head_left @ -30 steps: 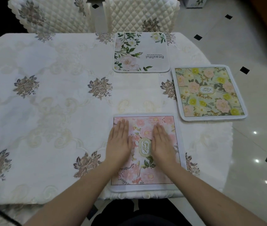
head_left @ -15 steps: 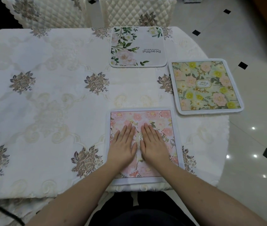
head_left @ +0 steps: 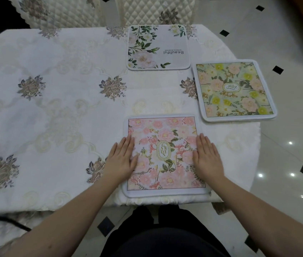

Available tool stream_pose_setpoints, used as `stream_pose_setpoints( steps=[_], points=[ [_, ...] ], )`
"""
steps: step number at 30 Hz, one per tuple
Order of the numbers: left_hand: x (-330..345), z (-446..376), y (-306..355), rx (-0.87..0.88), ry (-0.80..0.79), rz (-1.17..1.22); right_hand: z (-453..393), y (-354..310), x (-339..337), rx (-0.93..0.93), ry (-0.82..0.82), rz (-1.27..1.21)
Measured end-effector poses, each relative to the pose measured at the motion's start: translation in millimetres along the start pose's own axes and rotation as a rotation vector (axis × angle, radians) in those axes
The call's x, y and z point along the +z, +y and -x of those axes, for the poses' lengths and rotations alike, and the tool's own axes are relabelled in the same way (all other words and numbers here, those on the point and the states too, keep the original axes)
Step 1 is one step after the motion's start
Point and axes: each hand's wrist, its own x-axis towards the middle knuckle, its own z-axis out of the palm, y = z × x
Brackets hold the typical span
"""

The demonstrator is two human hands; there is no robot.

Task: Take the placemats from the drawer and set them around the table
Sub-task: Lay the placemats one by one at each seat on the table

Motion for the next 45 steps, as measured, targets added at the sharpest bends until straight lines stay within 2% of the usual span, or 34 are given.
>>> stream_pose_setpoints(
  steps=[4,9,13,19,26,39,45],
  points=[
    [1,17,20,-0.123,0.023,0.041,16,-23,0,0.051,0.058,-0.047],
    [11,29,81,-0.039,-0.017,0.156,37,-98,16,-0.097,0.036,-0.079],
    [20,39,91,-0.009,-0.037,0.108,48,-119,29,-0.127,-0.030,-0.018],
    [20,44,63,0.158,-0.079,0.027,56,-86,26,-0.232,-0.054,0.005],
    [11,63,28,0.121,-0.098,0.004,72,-38,13,-0.173,-0.060,0.007],
    [-18,79,11,0.003,-0.106,-0.155,90,-3,-6,0.025,-0.084,-0.063],
    [-51,41,43,0.102,-0.053,-0.060,120,-5,-34,0.176,0.006,-0.215]
  ],
)
